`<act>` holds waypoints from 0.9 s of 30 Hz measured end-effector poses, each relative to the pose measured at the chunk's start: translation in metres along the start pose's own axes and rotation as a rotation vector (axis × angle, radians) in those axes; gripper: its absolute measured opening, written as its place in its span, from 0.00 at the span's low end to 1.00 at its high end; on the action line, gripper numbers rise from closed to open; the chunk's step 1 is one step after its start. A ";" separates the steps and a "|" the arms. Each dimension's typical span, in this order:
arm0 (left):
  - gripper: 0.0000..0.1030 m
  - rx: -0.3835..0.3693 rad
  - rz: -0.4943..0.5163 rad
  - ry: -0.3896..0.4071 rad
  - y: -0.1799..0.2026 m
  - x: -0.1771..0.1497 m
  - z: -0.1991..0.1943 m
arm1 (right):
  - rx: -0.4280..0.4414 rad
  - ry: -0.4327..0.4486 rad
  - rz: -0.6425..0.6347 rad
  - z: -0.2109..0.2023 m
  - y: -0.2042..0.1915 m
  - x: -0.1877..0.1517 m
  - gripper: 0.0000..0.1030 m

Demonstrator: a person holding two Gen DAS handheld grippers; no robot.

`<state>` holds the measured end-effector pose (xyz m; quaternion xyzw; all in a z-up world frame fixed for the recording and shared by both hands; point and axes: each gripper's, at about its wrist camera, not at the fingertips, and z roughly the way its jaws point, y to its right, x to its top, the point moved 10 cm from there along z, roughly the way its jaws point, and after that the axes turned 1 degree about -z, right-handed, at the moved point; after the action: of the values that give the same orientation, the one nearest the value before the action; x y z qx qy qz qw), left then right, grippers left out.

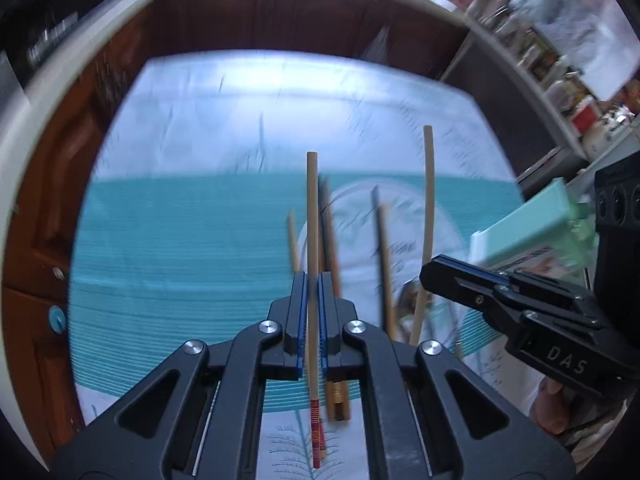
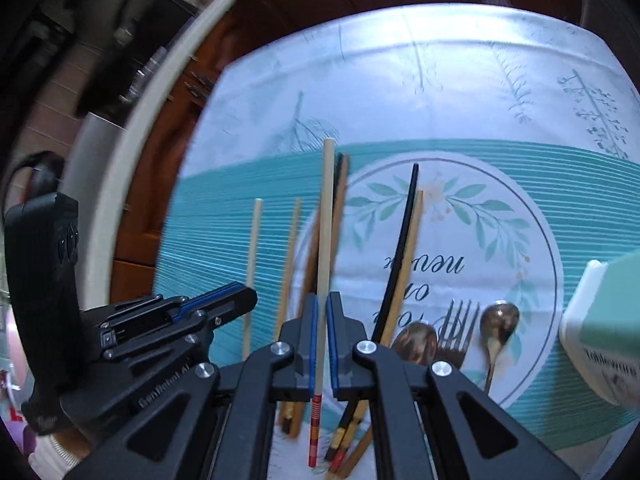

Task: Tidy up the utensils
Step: 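Lift both chopsticks upright and carry them toward the green holder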

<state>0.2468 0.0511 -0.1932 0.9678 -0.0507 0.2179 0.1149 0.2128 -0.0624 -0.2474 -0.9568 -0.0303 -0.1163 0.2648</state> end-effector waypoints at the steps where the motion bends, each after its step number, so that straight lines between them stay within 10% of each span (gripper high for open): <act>1: 0.02 0.001 0.020 0.039 0.008 0.003 -0.013 | 0.021 0.034 -0.010 -0.009 -0.002 -0.001 0.04; 15: 0.03 -0.137 0.165 0.568 0.149 0.084 -0.178 | -0.010 0.666 -0.157 -0.183 -0.012 -0.006 0.04; 27: 0.03 -0.236 0.129 0.679 0.242 0.139 -0.170 | -0.223 1.052 -0.323 -0.287 0.013 0.016 0.04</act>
<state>0.2662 -0.1483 0.0649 0.8151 -0.0955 0.5264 0.2223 0.1707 -0.2210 -0.0105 -0.7752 -0.0278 -0.6195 0.1204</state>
